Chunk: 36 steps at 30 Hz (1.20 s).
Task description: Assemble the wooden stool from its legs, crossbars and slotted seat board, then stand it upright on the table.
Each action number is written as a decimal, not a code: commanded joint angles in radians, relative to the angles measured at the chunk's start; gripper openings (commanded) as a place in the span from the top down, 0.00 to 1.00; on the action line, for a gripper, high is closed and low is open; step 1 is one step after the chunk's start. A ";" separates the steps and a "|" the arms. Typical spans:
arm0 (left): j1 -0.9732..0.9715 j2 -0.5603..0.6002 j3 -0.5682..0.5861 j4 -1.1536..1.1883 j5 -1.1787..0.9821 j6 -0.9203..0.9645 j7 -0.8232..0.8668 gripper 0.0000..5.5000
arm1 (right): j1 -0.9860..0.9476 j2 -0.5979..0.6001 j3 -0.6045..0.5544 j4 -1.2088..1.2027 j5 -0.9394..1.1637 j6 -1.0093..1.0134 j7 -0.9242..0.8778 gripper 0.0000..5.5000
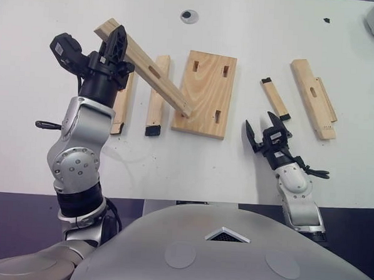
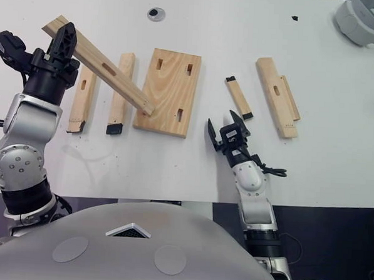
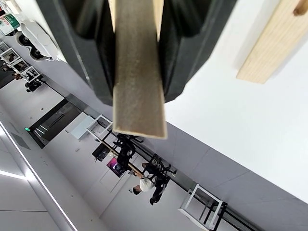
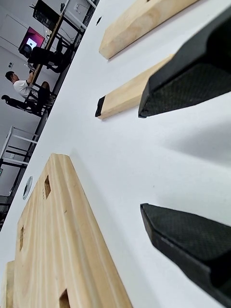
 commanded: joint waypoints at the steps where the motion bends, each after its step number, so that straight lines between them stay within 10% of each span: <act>1: 0.013 -0.003 0.000 -0.037 0.037 -0.004 -0.009 0.82 | 0.027 -0.015 -0.021 0.013 0.009 0.014 0.007 0.40; 36: 0.061 -0.183 -0.280 0.128 0.698 -0.361 -0.179 0.82 | -0.106 -0.116 -0.040 0.076 0.008 0.031 0.116 0.40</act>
